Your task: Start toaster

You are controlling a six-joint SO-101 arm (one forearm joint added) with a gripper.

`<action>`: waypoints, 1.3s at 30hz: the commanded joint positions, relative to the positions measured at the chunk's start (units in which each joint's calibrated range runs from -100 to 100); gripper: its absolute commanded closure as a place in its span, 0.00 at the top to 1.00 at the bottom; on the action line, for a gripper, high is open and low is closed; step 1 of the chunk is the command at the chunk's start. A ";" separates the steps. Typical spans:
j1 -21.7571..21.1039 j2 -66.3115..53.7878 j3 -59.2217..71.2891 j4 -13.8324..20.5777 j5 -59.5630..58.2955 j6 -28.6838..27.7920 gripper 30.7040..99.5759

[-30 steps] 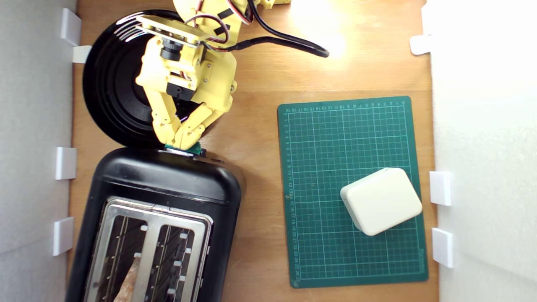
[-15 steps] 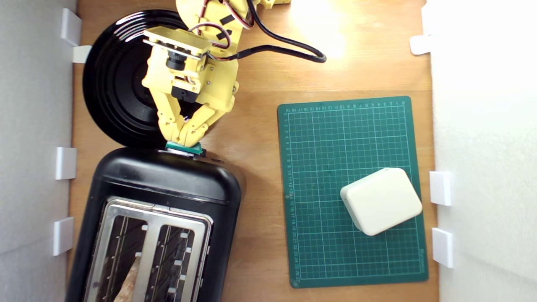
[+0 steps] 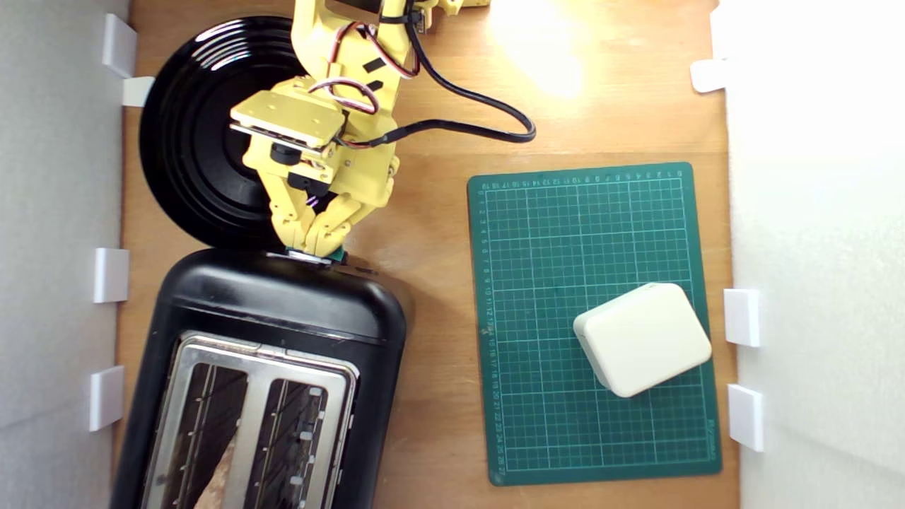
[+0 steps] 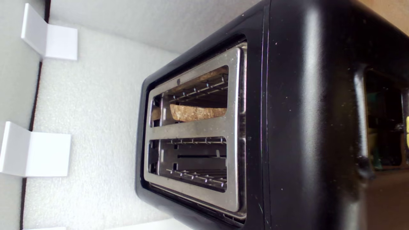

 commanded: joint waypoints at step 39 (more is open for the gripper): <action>0.89 15.14 24.48 -3.21 -22.58 -2.00 0.01</action>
